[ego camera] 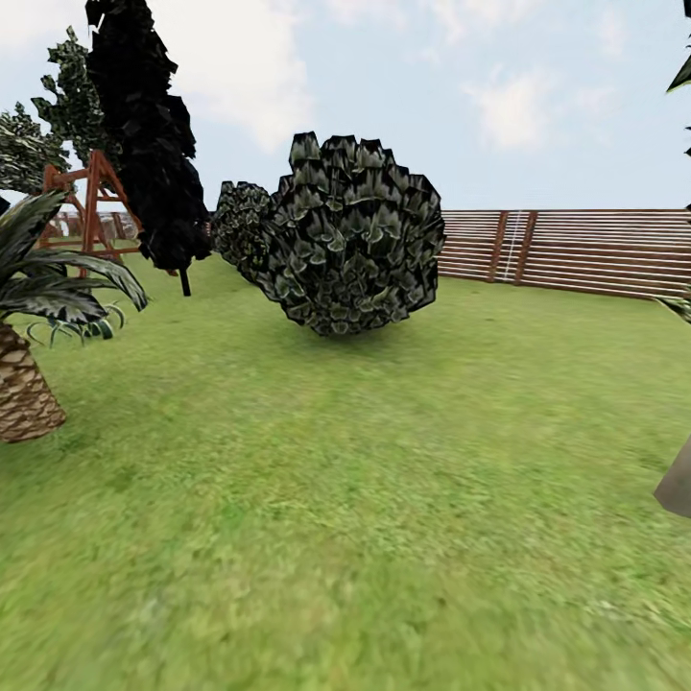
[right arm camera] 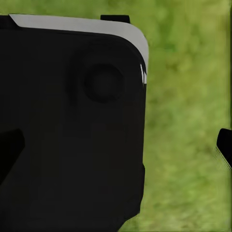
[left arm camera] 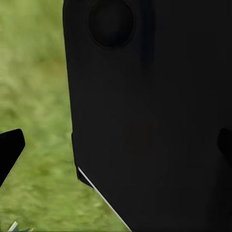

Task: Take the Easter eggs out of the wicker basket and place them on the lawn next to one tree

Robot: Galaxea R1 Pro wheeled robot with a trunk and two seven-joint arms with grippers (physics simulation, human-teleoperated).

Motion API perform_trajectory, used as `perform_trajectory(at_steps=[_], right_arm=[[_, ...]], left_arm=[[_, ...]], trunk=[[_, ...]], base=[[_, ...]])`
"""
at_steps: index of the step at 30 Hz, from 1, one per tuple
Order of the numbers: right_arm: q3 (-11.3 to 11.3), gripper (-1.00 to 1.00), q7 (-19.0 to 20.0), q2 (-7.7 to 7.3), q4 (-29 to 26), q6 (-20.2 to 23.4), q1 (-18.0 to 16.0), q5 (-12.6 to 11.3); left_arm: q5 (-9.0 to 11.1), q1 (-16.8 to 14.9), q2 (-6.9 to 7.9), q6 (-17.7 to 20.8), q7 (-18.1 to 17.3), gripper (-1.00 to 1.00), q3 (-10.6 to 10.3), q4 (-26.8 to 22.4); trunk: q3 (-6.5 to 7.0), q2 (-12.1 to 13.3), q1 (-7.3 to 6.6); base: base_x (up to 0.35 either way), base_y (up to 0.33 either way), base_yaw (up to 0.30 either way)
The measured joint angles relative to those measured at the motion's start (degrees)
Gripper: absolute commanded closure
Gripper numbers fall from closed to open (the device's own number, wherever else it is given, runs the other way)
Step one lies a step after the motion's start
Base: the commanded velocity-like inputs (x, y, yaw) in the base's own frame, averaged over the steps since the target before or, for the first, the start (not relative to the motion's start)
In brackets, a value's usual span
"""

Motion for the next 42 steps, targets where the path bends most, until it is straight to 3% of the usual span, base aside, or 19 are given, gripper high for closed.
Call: perform_trajectory(at_steps=[33,42], right_arm=[[-0.05,-1.00,0.00,0.00,0.00,0.00,0.00,0.00],[-0.08,-1.00,0.00,0.00,-0.02,0.00,0.00,-0.01]], left_arm=[[0.00,0.00,0.00,0.00,0.03,-1.00,0.00,0.00],[0.00,0.00,0.00,0.00,0.01,-1.00,0.00,0.00]], trunk=[[0.00,0.00,0.00],[0.00,0.00,0.00]], base=[[0.341,0.000,0.000],[0.341,0.000,0.173]])
